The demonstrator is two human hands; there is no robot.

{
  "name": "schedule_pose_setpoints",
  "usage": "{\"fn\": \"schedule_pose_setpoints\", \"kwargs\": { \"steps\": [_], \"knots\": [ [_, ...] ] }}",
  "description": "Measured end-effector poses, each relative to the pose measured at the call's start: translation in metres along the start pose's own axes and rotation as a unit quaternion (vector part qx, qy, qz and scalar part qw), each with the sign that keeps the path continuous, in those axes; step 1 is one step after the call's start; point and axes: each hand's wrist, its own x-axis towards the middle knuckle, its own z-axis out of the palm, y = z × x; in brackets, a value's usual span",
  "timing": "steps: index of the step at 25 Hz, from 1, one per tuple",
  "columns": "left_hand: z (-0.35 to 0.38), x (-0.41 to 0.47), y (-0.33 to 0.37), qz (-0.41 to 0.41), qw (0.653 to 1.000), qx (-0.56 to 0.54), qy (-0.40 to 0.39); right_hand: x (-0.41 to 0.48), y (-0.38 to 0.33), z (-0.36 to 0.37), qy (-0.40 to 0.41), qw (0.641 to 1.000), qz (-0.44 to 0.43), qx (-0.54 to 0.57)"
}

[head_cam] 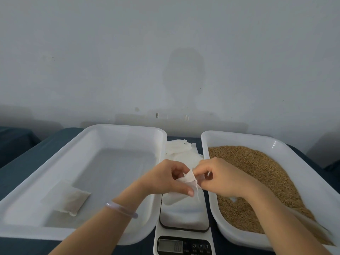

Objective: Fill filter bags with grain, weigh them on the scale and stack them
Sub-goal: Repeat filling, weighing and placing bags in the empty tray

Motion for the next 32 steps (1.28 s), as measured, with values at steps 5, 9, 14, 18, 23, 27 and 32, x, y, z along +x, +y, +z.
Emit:
{"fn": "schedule_pose_setpoints", "kwargs": {
  "steps": [5, 9, 14, 18, 23, 27, 32],
  "knots": [
    [-0.010, -0.003, 0.015, -0.052, 0.988, 0.112, -0.094, -0.012, -0.002, -0.008, -0.023, 0.997, 0.003, 0.074],
    [-0.002, 0.006, 0.029, -0.022, 0.982, 0.101, -0.160, -0.011, 0.000, -0.010, -0.028, 0.998, -0.012, 0.059],
    [0.015, 0.012, 0.015, -0.062, 0.987, 0.095, -0.115, -0.023, 0.037, -0.018, 0.029, 0.995, 0.043, 0.088],
    [0.015, 0.009, 0.007, -0.026, 0.998, 0.005, -0.049, -0.062, 0.121, -0.044, 0.050, 0.948, 0.303, -0.078],
    [0.019, 0.013, 0.000, -0.033, 0.997, -0.036, 0.058, -0.092, 0.169, -0.025, -0.055, 0.900, 0.421, -0.097],
    [0.022, 0.010, -0.001, -0.033, 0.997, -0.028, 0.067, -0.083, 0.175, -0.030, 0.013, 0.912, 0.394, -0.114],
    [0.024, 0.010, -0.001, -0.036, 0.994, -0.066, 0.078, -0.057, 0.180, -0.041, 0.079, 0.884, 0.407, -0.215]
  ]
}}
